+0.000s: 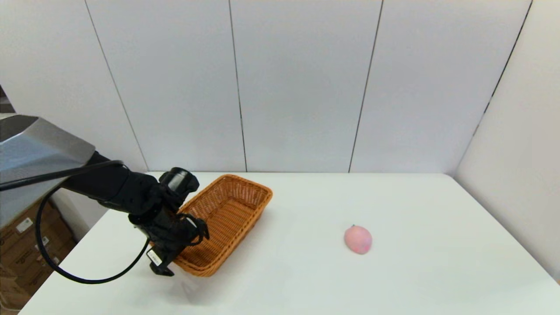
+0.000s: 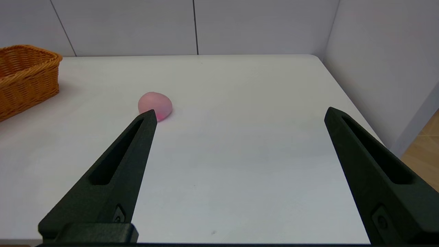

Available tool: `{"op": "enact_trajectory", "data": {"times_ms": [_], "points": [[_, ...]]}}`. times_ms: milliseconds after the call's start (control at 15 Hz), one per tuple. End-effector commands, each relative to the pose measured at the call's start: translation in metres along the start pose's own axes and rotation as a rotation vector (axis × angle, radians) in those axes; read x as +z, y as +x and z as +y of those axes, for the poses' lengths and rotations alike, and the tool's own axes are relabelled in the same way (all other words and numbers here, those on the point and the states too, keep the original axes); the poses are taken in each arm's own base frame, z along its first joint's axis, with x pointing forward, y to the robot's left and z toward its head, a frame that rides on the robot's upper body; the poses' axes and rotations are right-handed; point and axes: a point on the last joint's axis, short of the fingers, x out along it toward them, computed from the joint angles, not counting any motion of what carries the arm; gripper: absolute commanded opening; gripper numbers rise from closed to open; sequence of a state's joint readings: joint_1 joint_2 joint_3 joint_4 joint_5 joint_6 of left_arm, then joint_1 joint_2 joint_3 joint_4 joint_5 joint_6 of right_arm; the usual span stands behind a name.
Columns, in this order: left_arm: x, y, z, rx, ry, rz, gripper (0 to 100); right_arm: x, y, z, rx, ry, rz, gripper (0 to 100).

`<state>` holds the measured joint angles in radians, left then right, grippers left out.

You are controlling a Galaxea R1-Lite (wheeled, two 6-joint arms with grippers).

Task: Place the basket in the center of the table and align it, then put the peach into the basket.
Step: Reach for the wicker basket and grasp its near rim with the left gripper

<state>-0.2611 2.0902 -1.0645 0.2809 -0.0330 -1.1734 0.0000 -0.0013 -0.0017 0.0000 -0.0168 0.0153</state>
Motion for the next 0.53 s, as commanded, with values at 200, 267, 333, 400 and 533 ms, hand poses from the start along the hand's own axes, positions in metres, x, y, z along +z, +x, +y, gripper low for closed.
{"op": "enact_trajectory", "data": {"times_ms": [200, 267, 333, 400, 533], "points": [[0.0003, 0.0053, 0.0002, 0.011, -0.007, 0.002, 0, -0.0001, 0.0000, 0.0000, 0.000, 0.000, 0.000, 100], [0.0003, 0.0048, 0.0002, 0.010, -0.007, 0.001, 0, -0.0001, 0.0000, 0.0000, 0.000, 0.000, 0.000, 100], [0.0003, 0.0048, 0.0002, 0.010, -0.007, 0.001, 0, -0.0001, 0.0000, 0.0000, 0.000, 0.000, 0.000, 100], [0.0007, 0.0053, 0.0004, 0.011, -0.008, 0.003, 0, -0.0001, 0.0000, 0.0000, 0.000, 0.000, 0.000, 100], [0.0030, 0.0052, 0.0014, 0.011, -0.016, 0.001, 0, -0.0001, 0.0000, 0.0000, 0.000, 0.000, 0.000, 100]]}}
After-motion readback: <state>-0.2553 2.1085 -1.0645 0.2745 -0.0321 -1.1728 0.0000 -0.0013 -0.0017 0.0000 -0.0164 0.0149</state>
